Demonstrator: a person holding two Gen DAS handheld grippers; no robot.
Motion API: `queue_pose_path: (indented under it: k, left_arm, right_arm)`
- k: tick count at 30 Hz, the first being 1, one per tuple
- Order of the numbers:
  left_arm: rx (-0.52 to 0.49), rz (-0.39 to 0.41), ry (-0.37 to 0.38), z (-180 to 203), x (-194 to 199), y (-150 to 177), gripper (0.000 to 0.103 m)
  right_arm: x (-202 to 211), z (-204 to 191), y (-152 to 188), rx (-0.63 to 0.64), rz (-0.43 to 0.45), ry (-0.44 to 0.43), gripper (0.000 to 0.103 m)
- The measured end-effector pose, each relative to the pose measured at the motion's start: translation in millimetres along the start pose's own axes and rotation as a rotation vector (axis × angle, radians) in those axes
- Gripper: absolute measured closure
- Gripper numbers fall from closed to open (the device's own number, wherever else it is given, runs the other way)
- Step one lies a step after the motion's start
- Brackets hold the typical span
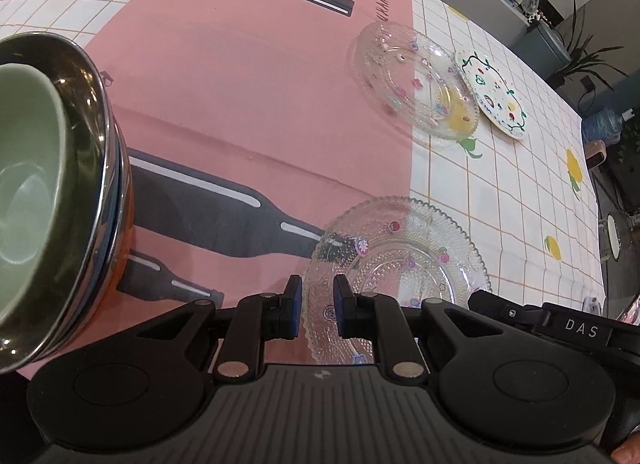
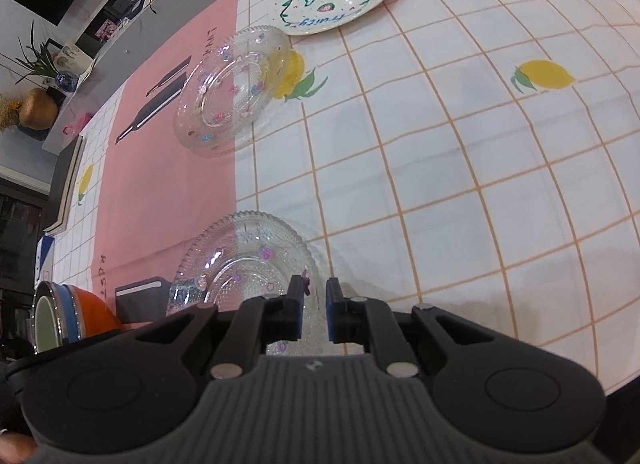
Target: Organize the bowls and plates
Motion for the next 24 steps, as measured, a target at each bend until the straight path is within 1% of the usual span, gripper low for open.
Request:
queue_pose_path:
  k: [6, 8, 12, 15, 18, 20, 23, 24]
  left_arm:
    - [-0.033, 0.023, -0.034, 3.1, 0.2, 1.1, 0.085]
    - [-0.045, 0.027, -0.039, 3.8, 0.5, 0.8, 0.085]
    - [-0.066, 0.039, -0.045, 4.4, 1.1, 1.1, 0.085]
    - [-0.073, 0.045, -0.043, 5.4, 2.2, 0.5, 0.085]
    - [-0.081, 0.074, -0.047, 6.6, 6.7, -1.3, 0.085]
    - [-0.091, 0.1, -0.054, 7.7, 11.0, -2.9, 0.085]
    - [-0.092, 0.129, -0.039, 9.7, 17.3, -5.8, 0.085]
    - [-0.093, 0.135, -0.028, 10.7, 19.4, -7.0, 0.084]
  right_arm:
    - [-7.6, -4.0, 2.9, 0.022, -0.033, 0.029, 0.09]
    - [-8.4, -0.8, 3.6, 0.003, -0.019, 0.019, 0.089]
    - [-9.3, -0.8, 4.0, 0.008, -0.011, 0.014, 0.089]
    - [-7.3, -0.4, 4.9, 0.009, -0.002, 0.013, 0.086]
    - [-3.0, -3.0, 4.9, 0.038, 0.019, 0.024, 0.084]
    - [0.5, -5.5, 3.9, 0.061, 0.033, 0.031, 0.077]
    - [7.1, -11.7, 2.3, 0.111, 0.067, 0.051, 0.075]
    - [9.4, -14.2, 1.6, 0.132, 0.084, 0.06, 0.072]
Point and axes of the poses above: each gripper's, at about its wrist camera, not at the fingertips, and x roughly against the way its jaws point, z to its right, y to its underside, the point moved 4 cm from there along -x, roughly the way its jaws point, and after that the axes turned 15 degrees about -y, right-handed, at the moved point
